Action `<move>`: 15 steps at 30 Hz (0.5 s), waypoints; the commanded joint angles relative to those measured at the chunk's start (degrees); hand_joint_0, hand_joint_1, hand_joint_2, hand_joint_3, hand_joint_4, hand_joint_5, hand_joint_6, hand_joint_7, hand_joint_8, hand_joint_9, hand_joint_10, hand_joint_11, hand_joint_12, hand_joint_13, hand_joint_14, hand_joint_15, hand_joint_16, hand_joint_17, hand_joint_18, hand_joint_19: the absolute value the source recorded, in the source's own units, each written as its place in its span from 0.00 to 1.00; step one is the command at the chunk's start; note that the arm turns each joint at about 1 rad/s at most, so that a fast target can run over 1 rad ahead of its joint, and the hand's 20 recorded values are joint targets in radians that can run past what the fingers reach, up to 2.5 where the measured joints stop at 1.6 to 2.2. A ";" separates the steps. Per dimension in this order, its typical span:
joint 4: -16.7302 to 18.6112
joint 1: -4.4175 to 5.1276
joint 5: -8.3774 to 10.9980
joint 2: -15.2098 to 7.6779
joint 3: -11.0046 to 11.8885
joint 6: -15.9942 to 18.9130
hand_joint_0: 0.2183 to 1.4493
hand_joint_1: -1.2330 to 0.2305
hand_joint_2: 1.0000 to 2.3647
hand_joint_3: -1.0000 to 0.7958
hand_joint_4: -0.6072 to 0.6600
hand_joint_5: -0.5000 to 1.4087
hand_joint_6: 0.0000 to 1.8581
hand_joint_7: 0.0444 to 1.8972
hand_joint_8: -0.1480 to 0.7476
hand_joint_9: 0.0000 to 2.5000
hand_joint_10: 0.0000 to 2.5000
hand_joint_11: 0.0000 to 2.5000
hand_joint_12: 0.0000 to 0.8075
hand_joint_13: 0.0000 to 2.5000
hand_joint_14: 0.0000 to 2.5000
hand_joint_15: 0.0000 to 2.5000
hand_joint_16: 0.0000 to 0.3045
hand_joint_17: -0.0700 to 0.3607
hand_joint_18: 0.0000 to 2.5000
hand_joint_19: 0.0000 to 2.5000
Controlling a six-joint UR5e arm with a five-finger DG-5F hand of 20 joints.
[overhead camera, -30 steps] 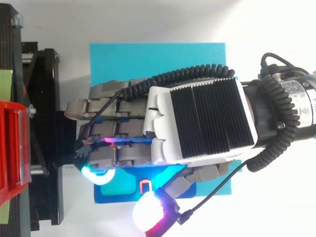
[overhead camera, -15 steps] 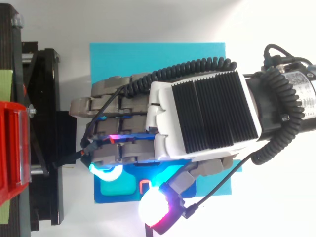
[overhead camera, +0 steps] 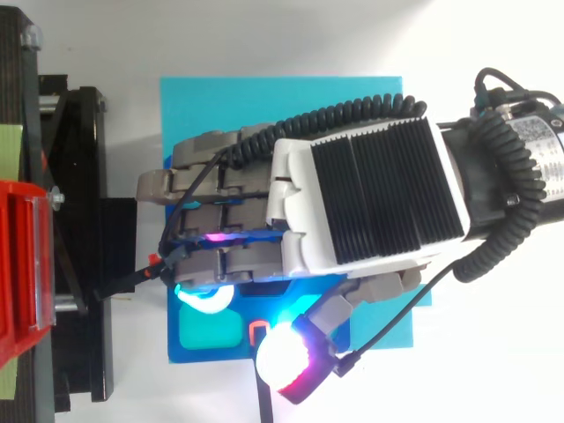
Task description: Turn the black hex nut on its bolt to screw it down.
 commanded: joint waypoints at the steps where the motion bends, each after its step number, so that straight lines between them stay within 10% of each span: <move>1: 0.07 -0.45 -0.64 0.00 0.00 -0.14 0.22 0.54 0.00 0.28 0.66 0.24 0.27 0.63 0.49 0.28 0.01 0.14 0.43 0.16 0.00 0.03 0.19 0.47 0.11 0.12; 15: 0.33 -2.73 -2.66 0.00 0.00 -0.49 0.21 0.56 0.00 0.28 0.67 0.24 0.27 0.64 0.49 0.29 0.01 0.14 0.44 0.17 0.00 0.03 0.19 0.47 0.12 0.13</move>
